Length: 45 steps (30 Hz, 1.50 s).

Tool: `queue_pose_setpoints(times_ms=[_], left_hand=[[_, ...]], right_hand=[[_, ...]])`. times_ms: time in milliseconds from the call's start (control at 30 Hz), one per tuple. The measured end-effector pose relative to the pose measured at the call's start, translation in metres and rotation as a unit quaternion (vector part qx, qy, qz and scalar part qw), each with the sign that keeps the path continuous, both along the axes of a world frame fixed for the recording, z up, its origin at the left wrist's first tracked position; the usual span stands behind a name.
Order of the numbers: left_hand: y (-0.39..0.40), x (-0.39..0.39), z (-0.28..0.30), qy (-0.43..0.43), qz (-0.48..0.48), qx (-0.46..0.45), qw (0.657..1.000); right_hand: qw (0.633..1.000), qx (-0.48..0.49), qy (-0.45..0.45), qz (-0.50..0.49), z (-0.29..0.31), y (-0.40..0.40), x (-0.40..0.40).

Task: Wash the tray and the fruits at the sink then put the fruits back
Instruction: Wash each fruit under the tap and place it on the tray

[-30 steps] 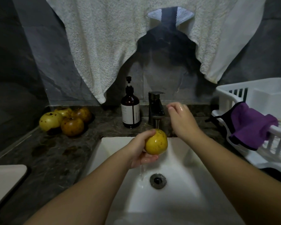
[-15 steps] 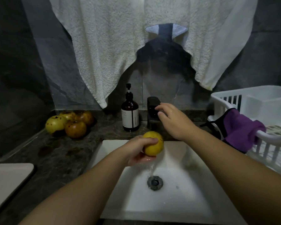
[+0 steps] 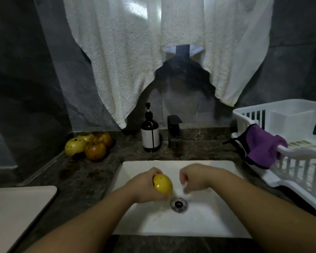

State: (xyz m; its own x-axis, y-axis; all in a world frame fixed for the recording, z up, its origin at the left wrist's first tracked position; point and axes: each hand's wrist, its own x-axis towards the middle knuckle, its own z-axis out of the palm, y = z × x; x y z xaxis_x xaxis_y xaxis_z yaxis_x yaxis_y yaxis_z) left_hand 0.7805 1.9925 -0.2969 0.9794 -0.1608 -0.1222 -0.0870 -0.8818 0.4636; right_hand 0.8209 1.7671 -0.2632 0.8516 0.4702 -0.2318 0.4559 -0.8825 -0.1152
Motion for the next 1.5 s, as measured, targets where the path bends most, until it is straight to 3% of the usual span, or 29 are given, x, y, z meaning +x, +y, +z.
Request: queue_pose_setpoints(times_ms=[67, 167, 233, 300, 333, 433, 533, 600, 700, 767, 800, 933, 1033, 1100, 1300, 1400, 1500], left_hand=[[0.004, -0.003, 0.006, 0.011, -0.011, 0.009, 1.000], [0.010, -0.008, 0.015, 0.018, -0.023, 0.065, 0.997], [0.016, -0.007, 0.020, -0.011, -0.006, -0.001, 1.000], [0.022, -0.010, 0.027, -0.027, 0.010, -0.042, 0.999], [0.024, -0.013, 0.027, -0.015, -0.003, -0.018, 1.000], [0.028, -0.018, 0.021, -0.010, -0.010, 0.059, 0.998], [0.039, -0.015, 0.026, -0.053, 0.043, -0.065, 0.996], [0.043, -0.018, 0.026, -0.042, 0.047, -0.077, 0.995], [0.047, -0.024, 0.013, -0.004, 0.042, -0.031, 0.999], [0.049, -0.022, 0.015, -0.020, 0.081, -0.121, 0.989], [0.049, -0.022, 0.022, -0.026, 0.111, -0.187, 0.976], [0.046, -0.007, 0.054, -0.029, 0.200, -0.425, 0.882], [0.042, 0.005, 0.070, -0.004, 0.221, -0.573, 0.789], [0.039, 0.011, 0.077, 0.014, 0.225, -0.637, 0.737], [0.030, 0.024, 0.066, 0.074, 0.251, -0.748, 0.610], [0.033, 0.026, 0.047, 0.088, 0.261, -0.764, 0.583], [0.037, 0.028, 0.033, 0.079, 0.270, -0.755, 0.592]], right_hand=[[0.998, -0.014, -0.055, 0.017, 0.002, 0.005, 0.000], [0.989, -0.128, 0.060, 0.052, 0.006, 0.014, -0.005], [0.999, -0.035, 0.030, 0.029, 0.016, 0.014, -0.003], [0.997, 0.047, -0.064, 0.011, 0.016, 0.014, -0.002], [0.996, 0.044, -0.075, 0.011, 0.012, 0.014, -0.006], [0.999, -0.033, 0.014, 0.035, -0.004, 0.005, -0.016], [0.995, 0.086, -0.043, -0.008, 0.008, 0.008, -0.009], [0.986, 0.134, -0.095, -0.041, 0.007, 0.012, -0.009], [1.000, 0.005, 0.002, 0.029, -0.006, 0.012, -0.022], [0.999, 0.024, 0.033, 0.034, 0.004, 0.015, -0.025], [0.996, 0.079, 0.029, 0.024, 0.014, 0.020, -0.022], [0.972, 0.232, 0.024, -0.007, 0.060, 0.052, -0.009], [0.927, 0.365, 0.061, -0.069, 0.087, 0.074, 0.002], [0.877, 0.454, 0.101, -0.122, 0.101, 0.087, 0.016], [0.673, 0.657, 0.243, -0.238, 0.125, 0.128, 0.064], [0.591, 0.708, 0.298, -0.247, 0.133, 0.145, 0.082], [0.559, 0.730, 0.304, -0.249, 0.140, 0.157, 0.094]])
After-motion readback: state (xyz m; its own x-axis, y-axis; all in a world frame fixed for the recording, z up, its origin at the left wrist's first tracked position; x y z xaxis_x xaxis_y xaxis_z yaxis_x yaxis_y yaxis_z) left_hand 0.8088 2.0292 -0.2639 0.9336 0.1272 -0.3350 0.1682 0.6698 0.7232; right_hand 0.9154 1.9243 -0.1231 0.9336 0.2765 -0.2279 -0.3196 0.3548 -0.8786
